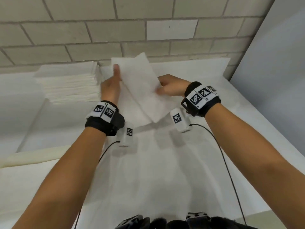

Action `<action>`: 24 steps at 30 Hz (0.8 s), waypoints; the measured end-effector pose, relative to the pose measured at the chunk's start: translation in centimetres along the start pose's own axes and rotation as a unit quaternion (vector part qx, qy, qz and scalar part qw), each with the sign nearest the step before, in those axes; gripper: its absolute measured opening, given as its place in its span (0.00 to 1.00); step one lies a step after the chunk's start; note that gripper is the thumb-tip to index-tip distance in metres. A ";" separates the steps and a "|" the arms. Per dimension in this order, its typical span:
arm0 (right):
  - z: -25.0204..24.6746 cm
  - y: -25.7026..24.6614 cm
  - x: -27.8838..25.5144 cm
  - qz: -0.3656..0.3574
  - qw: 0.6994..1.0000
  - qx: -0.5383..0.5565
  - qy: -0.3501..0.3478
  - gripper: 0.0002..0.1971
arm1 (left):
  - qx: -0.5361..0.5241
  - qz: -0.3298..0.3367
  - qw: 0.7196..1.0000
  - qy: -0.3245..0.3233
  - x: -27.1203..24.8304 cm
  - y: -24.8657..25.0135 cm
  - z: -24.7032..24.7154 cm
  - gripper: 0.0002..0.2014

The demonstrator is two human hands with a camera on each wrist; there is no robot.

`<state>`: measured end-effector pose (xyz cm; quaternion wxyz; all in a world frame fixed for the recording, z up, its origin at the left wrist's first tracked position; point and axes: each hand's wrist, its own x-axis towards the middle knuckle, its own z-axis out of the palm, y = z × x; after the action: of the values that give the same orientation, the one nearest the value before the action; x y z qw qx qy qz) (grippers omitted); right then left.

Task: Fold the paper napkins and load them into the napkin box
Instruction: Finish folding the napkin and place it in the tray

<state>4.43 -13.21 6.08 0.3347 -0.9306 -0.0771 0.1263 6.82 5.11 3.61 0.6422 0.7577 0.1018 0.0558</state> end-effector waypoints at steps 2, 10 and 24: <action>-0.6 -0.6 -0.3 0.014 0.978 -0.206 -0.028 0.18 | 0.019 0.032 0.999 -0.011 0.1 1.0 -0.8 0.26; -0.9 -2.2 -0.5 -0.115 0.913 -0.388 0.055 0.17 | 0.236 0.085 0.916 -0.312 -2.9 0.0 3.3 0.22; -3.9 3.1 -0.6 -0.188 0.951 -0.224 0.101 0.24 | 0.044 0.104 0.975 -0.190 -5.4 -0.9 7.6 0.19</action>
<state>5.19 -18.07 7.13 0.1417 -0.9581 -0.2427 -0.0544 3.09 -3.23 1.67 0.6068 0.7881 -0.0995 -0.0274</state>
